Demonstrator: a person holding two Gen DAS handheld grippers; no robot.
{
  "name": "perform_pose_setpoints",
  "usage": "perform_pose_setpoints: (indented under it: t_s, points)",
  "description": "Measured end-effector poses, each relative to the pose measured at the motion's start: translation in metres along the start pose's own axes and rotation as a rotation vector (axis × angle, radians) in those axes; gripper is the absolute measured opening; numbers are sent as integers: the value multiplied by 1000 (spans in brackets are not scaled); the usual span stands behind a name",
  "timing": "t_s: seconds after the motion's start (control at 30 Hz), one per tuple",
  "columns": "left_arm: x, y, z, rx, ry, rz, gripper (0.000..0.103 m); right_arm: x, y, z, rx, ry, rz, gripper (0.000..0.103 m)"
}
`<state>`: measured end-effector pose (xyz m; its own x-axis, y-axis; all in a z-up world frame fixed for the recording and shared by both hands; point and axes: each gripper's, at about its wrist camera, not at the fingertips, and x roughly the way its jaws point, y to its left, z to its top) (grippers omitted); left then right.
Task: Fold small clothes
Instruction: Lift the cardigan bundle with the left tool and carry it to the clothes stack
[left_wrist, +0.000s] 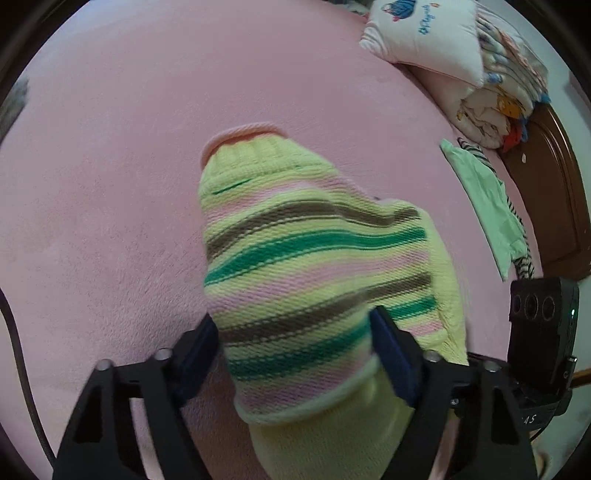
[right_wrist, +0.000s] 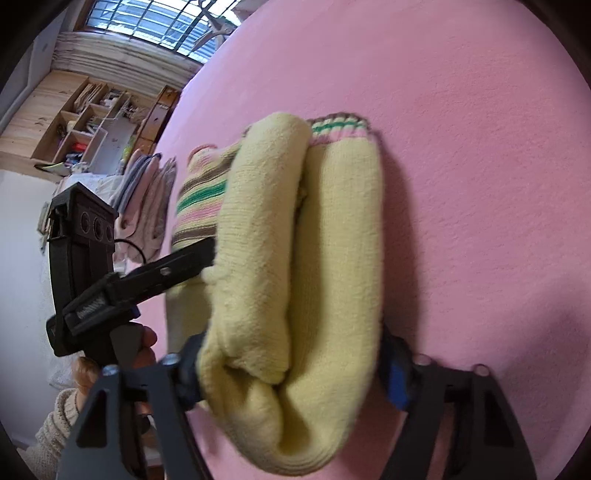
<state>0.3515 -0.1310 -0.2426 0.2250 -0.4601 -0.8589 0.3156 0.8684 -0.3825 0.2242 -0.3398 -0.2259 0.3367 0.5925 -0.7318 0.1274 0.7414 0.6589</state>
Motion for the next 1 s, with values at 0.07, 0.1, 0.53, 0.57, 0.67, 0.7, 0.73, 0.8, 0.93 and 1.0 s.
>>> perform_pose_setpoints:
  t_s: [0.07,0.1,0.53,0.57,0.67,0.7,0.73,0.8,0.93,1.0]
  points:
    - [-5,-11,-3,48,-25,47,64,-1,6,-1,-27,-12,-21,62]
    - [-7,-16,-4,65,-35,60,58,-2,10,-2,-46,-22,-40,59]
    - [-91,-56,-41,152,-97,131,48,-32,54,-37,-223,-138,-182,45]
    - [-103,-56,-47,152,-103,132,48,-33,57,-39,-231,-144,-182,45]
    - [-138,-54,-60,153,-133,140,48,-39,74,-48,-270,-164,-179,45]
    - [-150,-52,-64,153,-145,145,48,-42,81,-51,-282,-169,-176,45]
    - [-168,-47,-72,155,-160,156,48,-46,94,-56,-302,-175,-171,45]
    - [-195,-41,-77,154,-182,179,48,-49,114,-61,-333,-178,-157,45]
    - [-260,-10,-81,135,-243,229,48,-48,176,-61,-418,-190,-109,45]
    - [-297,7,-75,125,-281,269,48,-43,210,-56,-450,-194,-83,45]
